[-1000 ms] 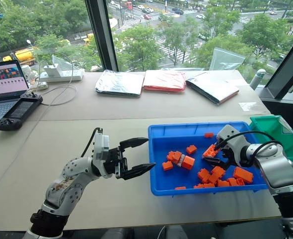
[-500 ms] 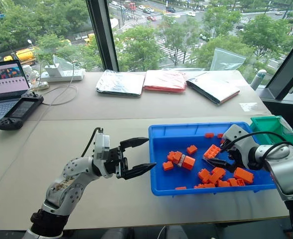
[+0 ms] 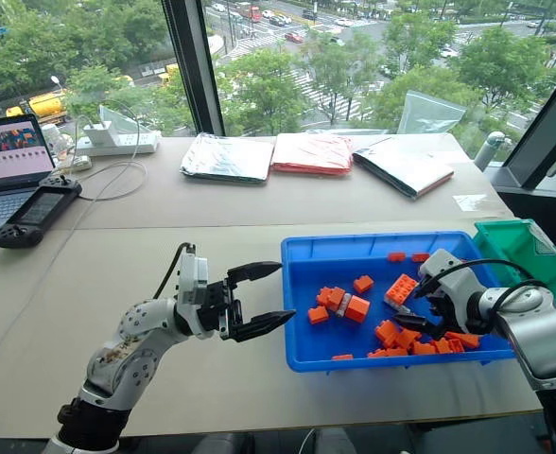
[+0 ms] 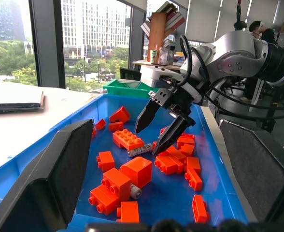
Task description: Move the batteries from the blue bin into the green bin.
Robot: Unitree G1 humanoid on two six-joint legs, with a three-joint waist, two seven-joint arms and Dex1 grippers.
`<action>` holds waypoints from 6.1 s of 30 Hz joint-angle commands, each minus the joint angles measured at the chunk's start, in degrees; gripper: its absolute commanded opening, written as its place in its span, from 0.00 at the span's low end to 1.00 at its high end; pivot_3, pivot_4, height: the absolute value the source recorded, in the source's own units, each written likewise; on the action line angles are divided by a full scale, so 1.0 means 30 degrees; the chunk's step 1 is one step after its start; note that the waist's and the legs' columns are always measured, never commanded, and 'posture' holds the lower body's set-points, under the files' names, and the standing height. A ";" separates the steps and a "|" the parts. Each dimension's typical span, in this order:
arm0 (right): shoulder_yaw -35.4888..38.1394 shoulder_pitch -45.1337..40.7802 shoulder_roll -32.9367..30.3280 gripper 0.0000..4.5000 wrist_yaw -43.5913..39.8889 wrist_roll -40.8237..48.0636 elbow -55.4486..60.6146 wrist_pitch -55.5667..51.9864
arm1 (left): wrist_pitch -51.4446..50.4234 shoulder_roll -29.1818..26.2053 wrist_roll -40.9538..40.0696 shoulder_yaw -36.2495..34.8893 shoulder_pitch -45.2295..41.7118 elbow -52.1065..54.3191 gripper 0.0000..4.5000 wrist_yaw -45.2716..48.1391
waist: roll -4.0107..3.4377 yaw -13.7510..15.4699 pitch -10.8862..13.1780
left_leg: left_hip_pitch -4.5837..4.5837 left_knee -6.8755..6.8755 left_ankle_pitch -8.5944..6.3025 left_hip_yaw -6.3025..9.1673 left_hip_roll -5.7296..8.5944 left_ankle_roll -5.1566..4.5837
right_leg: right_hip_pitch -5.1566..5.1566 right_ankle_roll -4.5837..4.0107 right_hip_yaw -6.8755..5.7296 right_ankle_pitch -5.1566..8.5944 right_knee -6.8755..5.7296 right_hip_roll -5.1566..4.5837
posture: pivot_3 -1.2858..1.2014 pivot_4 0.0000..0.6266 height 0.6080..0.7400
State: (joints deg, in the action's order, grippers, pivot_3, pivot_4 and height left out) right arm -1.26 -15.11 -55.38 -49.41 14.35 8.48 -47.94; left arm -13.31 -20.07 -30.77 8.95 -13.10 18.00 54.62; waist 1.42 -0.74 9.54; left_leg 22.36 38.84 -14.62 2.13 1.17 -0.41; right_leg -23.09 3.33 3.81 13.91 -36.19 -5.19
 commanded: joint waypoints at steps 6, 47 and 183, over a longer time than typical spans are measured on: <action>-0.0054 -0.0129 0.0028 0.14 0.0160 -0.0228 0.0200 0.0013 | 0.0288 0.0117 0.0110 -0.0018 -0.0030 0.0441 1.00 -0.0160 | 0.0000 0.0006 0.0000 | 0.0001 0.0004 0.0000 0.0001 0.0001 0.0000 | 0.0003 0.0001 -0.0001 -0.0001 0.0001 -0.0005 | 0.52 0.24 1.00; 1.0332 -0.3559 0.3480 0.06 1.5505 -0.3703 -0.2924 -0.0346 | -0.0339 0.0011 0.0006 -0.0039 -0.0911 0.0279 1.00 -0.0437 | -0.0032 -0.0113 -0.0017 | 0.0009 -0.0013 0.0002 -0.0072 0.0031 0.0000 | -0.0017 0.0008 0.0034 -0.0008 -0.0007 -0.0011 | 0.52 0.24 1.00; -0.4354 -0.3101 0.2550 0.56 -0.3544 -0.1628 -0.0726 0.4647 | -0.0455 -0.0307 0.0199 -0.0201 -0.0304 0.1020 1.00 -0.0939 | -0.0034 -0.0002 -0.0009 | -0.0001 0.0011 -0.0012 -0.0007 0.0004 -0.0021 | -0.0006 0.0020 0.0016 -0.0027 0.0016 -0.0012 | 0.52 0.24 1.00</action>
State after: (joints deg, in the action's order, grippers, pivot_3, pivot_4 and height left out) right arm -15.28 -25.46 -47.60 -60.59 9.75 5.07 -33.14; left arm -15.06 -21.04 -29.49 8.86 -13.64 19.34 51.92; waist 1.32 -0.74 9.52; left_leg 22.36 38.87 -14.65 2.10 1.19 -0.48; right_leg -23.11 3.39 3.86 13.83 -36.14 -5.23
